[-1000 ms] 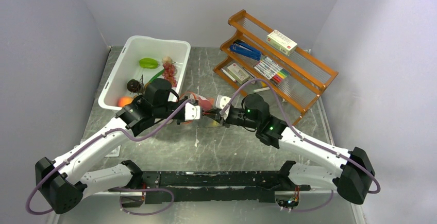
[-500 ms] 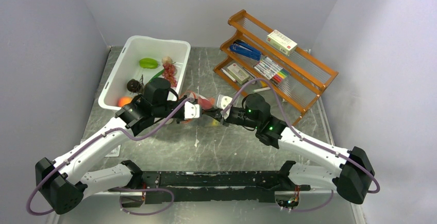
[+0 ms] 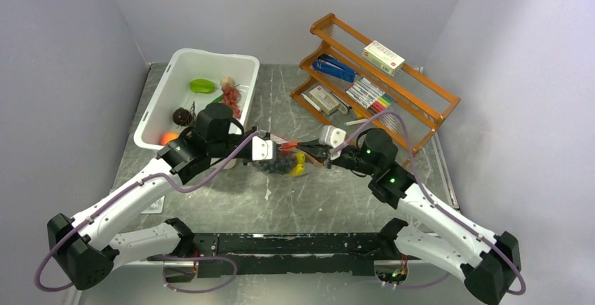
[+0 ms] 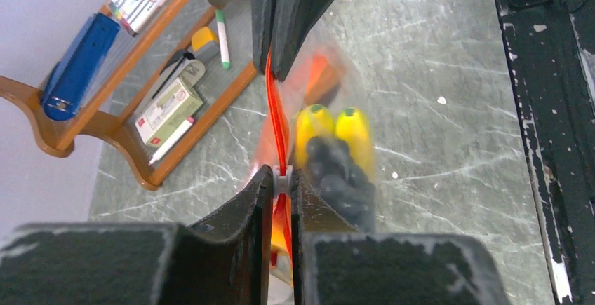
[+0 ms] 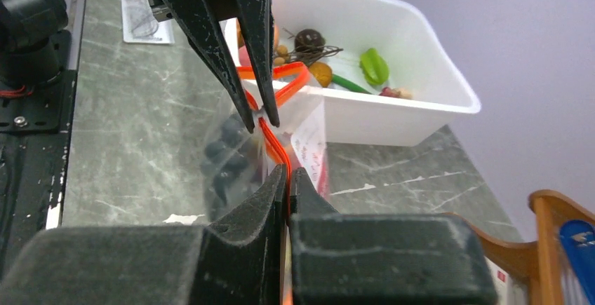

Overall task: Place the food in the zip-top bag and seal the zipper
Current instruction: Zip the zipper food storage bag.

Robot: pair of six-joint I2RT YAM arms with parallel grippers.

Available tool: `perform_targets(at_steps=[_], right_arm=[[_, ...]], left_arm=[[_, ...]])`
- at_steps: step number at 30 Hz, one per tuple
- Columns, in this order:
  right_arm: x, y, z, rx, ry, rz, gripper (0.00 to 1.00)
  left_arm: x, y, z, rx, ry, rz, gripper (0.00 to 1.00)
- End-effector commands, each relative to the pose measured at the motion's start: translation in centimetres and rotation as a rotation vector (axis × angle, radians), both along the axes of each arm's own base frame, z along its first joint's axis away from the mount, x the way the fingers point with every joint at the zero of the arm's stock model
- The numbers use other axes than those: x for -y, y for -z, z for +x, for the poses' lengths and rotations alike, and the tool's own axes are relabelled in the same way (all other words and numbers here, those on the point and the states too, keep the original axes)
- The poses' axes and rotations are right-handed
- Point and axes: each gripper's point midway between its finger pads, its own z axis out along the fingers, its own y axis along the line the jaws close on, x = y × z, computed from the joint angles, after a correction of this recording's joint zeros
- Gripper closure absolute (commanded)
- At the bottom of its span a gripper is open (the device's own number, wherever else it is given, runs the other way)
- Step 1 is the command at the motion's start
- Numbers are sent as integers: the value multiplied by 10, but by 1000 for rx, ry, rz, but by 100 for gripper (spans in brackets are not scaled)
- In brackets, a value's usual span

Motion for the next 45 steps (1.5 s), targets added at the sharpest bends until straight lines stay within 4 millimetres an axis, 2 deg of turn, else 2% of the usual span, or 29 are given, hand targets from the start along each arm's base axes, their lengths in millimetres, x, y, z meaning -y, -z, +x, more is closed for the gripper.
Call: perform_targets(at_steps=[1,8,13,18,22,27,34,45], right_arm=[[23,-12,7,26,67,41,100],[50,-15,17,19,134,81,100],[58,-10,21,10,166,78,100],[67,-12,22,11,202,86,100],[81,-11,32,16,277,82,100],[88,-13,36,16,309,90,100],[96,-13,40,18,344,89,100],[111,0,48,-22,428,112,100]], left_arm=[[3,-20,4,8,1,-22,93],[-3,-4,13,-30,-58,45,93],[-8,1,15,-38,-90,65,93],[-22,10,22,-53,-157,123,93],[-29,2,22,-48,-184,136,93],[-40,-3,22,-38,-215,162,93],[-56,9,18,-72,-265,200,93],[-77,22,13,-96,-345,237,93]])
